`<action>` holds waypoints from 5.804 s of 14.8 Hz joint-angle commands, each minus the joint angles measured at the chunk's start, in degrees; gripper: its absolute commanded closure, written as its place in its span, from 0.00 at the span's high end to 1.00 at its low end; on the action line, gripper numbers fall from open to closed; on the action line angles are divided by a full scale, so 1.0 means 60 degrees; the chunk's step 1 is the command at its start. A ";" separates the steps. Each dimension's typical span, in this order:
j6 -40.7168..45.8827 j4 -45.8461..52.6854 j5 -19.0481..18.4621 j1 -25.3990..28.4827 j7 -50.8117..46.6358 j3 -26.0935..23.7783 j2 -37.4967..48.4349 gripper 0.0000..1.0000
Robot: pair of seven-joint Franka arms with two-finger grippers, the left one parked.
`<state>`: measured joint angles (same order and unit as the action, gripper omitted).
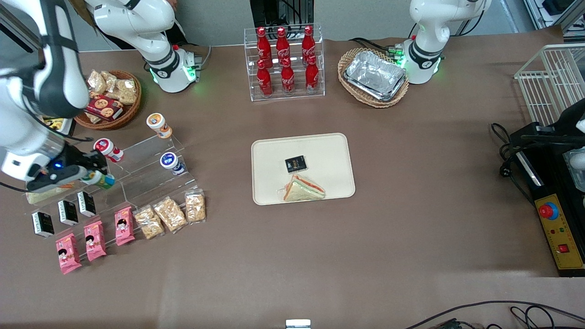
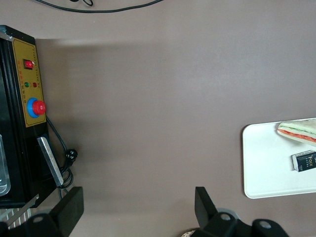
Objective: Place green gum on tray
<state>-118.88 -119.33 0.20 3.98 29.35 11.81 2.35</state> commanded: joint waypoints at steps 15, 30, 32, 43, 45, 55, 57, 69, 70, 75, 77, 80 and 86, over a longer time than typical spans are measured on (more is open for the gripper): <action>0.4829 0.4010 0.0491 0.1797 -0.8984 -0.2888 0.0238 0.40; -0.0897 0.0949 0.0495 0.3510 -1.5876 -0.4547 -0.1679 0.40; -0.1219 0.0905 0.0187 0.3672 -1.6227 -0.4547 -0.2162 0.40; -0.3637 -0.0004 -0.0576 0.4213 -1.7546 -0.4533 -0.3819 0.41; -0.3813 0.0011 -0.0591 0.4258 -1.7693 -0.4533 -0.4053 0.42; -0.4239 0.0011 -0.1133 0.4639 -1.8733 -0.4518 -0.4479 1.00; -0.4239 0.0011 -0.1133 0.4639 -1.8748 -0.4503 -0.4479 1.00; -0.3918 0.0288 -0.1133 0.4537 -1.8646 -0.4489 -0.3778 1.00; -0.3641 0.0492 -0.1133 0.4537 -1.8603 -0.4503 -0.3602 1.00; -0.0935 0.2774 -0.1133 0.4552 -1.7843 -0.4518 -0.3322 1.00; 0.0441 0.3887 -0.1118 0.4493 -1.7010 -0.4503 -0.3322 1.00; 0.1852 0.5222 -0.1075 0.4304 -1.5895 -0.4488 -0.3307 1.00; 0.2894 0.5916 -0.0972 0.2915 -1.2372 -0.4503 -0.2519 1.00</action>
<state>-104.42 -84.37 -5.52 27.15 -57.09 -14.70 -15.32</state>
